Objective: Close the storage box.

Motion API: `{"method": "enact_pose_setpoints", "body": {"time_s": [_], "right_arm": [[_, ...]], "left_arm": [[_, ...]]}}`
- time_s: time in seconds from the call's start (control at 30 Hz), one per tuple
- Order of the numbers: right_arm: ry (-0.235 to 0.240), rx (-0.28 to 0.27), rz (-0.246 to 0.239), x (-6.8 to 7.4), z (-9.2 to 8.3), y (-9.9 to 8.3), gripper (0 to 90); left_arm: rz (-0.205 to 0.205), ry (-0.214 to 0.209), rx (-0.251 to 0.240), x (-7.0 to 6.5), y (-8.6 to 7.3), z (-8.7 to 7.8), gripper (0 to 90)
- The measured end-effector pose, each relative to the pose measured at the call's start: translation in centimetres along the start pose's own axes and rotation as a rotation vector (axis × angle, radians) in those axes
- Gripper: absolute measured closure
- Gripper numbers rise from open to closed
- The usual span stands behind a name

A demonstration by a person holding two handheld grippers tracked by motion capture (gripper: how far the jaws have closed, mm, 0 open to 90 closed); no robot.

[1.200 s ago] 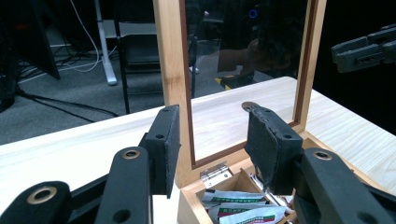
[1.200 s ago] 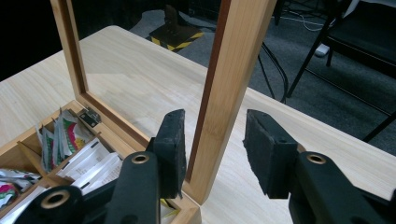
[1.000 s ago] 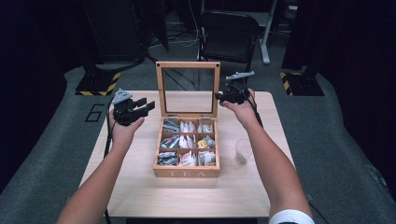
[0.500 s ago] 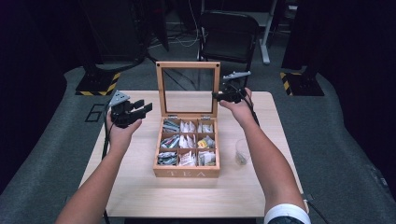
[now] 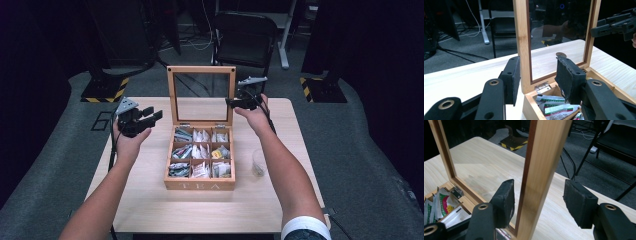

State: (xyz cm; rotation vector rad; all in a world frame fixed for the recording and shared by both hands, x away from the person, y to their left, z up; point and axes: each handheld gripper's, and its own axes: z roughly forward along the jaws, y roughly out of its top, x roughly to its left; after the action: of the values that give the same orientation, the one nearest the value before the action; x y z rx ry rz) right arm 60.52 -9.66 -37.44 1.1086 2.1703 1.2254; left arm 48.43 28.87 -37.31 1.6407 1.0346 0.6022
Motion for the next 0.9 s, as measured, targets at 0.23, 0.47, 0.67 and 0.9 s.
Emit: {"method": "enact_pose_setpoints", "body": {"time_s": [0.23, 0.47, 0.67, 0.9], "right_arm": [[0.033, -0.024, 0.004, 0.5, 0.3, 0.3, 42.4], [0.031, 0.001, 0.006, 0.8, 0.2, 0.8, 48.8], [0.057, 0.009, 0.040, 0.3, -0.4, 0.9, 57.2], [0.046, 0.013, 0.031, 0.6, -1.1, 0.8, 64.0]], "left_arm": [[-0.001, -0.002, 0.005, 0.1, 0.0, -0.1, 54.5], [-0.003, 0.000, -0.002, 0.0, 0.0, -0.2, 54.5], [-0.002, 0.001, 0.000, 0.1, 0.0, 0.0, 54.5], [0.002, -0.001, 0.007, -0.1, -0.1, 0.2, 54.5]]}}
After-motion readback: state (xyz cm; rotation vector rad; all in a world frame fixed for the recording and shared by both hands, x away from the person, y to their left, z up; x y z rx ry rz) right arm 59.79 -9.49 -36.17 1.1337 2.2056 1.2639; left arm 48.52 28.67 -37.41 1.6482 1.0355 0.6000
